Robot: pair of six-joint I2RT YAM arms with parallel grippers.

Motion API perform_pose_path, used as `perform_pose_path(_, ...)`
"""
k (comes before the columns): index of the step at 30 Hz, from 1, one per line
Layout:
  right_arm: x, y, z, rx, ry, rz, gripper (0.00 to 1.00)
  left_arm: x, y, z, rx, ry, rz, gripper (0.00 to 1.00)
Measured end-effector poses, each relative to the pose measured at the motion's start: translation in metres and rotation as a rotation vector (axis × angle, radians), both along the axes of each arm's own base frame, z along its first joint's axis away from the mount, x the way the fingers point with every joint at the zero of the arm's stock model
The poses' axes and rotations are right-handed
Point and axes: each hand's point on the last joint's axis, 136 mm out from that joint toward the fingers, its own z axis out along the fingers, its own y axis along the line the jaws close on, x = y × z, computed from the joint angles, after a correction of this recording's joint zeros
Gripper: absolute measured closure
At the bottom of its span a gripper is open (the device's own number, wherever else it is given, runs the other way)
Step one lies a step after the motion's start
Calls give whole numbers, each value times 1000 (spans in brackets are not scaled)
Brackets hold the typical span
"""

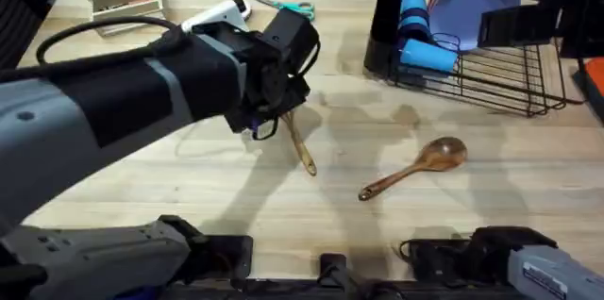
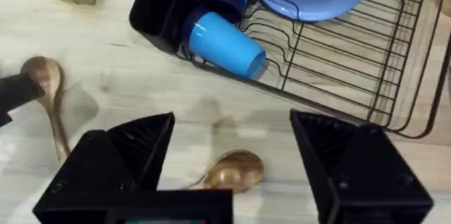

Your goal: Pick up the spoon on the table one by one and put them onto the rack

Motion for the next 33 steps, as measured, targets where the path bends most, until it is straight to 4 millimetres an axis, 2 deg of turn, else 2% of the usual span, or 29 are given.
perform_pose_path(5, 0, 0, 0, 0, 0, 0, 5, 15, -10, 6, -30, -65, -30, 190)
perform_pose_path(9, 0, 0, 0, 0, 0, 0, 5, 16, -16, 7, -26, -76, -80, 144)
perform_pose_path(14, 0, 0, 0, 0, 0, 0, 5, 14, -20, 3, -11, -63, -116, 12)
perform_pose_path(22, 0, 0, 0, 0, 0, 0, 5, 4, -22, -37, 26, 73, -149, 8)
perform_pose_path(33, 0, 0, 0, 0, 0, 0, 5, 6, -24, -40, 46, 92, -163, 20)
